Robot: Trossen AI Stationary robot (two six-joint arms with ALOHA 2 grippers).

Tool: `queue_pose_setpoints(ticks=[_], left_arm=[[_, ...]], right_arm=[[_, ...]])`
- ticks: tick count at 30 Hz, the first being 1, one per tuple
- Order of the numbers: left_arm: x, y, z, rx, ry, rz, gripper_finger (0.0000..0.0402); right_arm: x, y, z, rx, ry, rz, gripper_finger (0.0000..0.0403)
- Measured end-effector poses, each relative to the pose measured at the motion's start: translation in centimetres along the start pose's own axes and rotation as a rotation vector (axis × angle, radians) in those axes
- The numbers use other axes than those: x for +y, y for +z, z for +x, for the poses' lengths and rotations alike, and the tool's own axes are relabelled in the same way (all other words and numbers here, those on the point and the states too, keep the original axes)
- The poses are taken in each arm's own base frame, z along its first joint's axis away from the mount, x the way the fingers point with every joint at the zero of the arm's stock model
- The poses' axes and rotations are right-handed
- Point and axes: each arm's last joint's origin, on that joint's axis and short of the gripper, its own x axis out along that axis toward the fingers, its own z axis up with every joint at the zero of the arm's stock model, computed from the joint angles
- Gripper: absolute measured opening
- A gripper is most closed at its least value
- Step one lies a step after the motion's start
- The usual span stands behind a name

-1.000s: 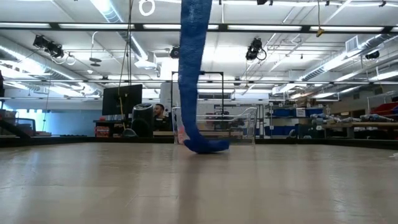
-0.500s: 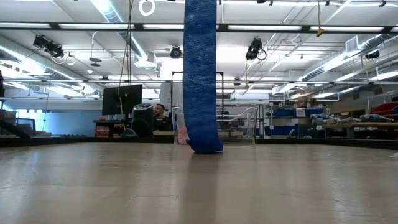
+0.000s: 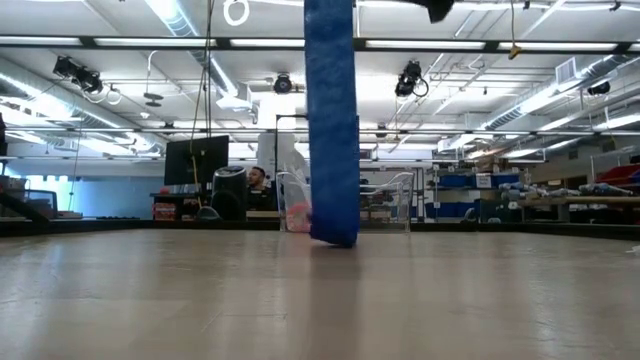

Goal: Roll bandage
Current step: Roll the blue bandage

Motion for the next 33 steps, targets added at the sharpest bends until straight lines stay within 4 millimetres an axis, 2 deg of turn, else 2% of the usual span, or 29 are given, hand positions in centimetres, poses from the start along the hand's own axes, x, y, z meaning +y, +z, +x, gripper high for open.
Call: queue_pose_setpoints(ticks=[3, 7, 12, 16, 19, 25, 33], left_arm=[[0.2, 1.6, -0.6, 0.008, 0.000, 0.026, 0.0017], [0.5, 4.0, -1.6, 0.002, 0.019, 0.053, 0.0017], [0.8, 7.1, -3.3, -0.022, 0.039, 0.059, 0.0017], [1.1, 8.4, -4.1, -0.051, 0.066, 0.055, 0.0017], [1.2, 8.9, -4.4, -0.050, 0.112, 0.052, 0.0017], [1.4, 8.9, -4.4, -0.041, 0.153, 0.050, 0.0017], [1.4, 8.9, -4.4, -0.050, 0.156, 0.049, 0.0017]], right_arm=[[0.2, -1.2, -0.1, 0.108, 0.058, 0.008, 0.0073], [0.9, -3.8, 0.6, 0.182, 0.099, 0.030, 0.0079], [1.9, -6.6, 1.6, 0.130, 0.159, 0.083, 0.0087], [3.0, -8.2, 2.9, 0.110, 0.155, 0.018, 0.0097], [3.9, -8.9, 4.3, 0.135, 0.126, -0.043, 0.0106], [5.4, -8.3, 5.9, 0.140, -0.011, -0.125, 0.0111], [4.9, -7.9, 6.5, 0.144, -0.044, -0.116, 0.0112]])
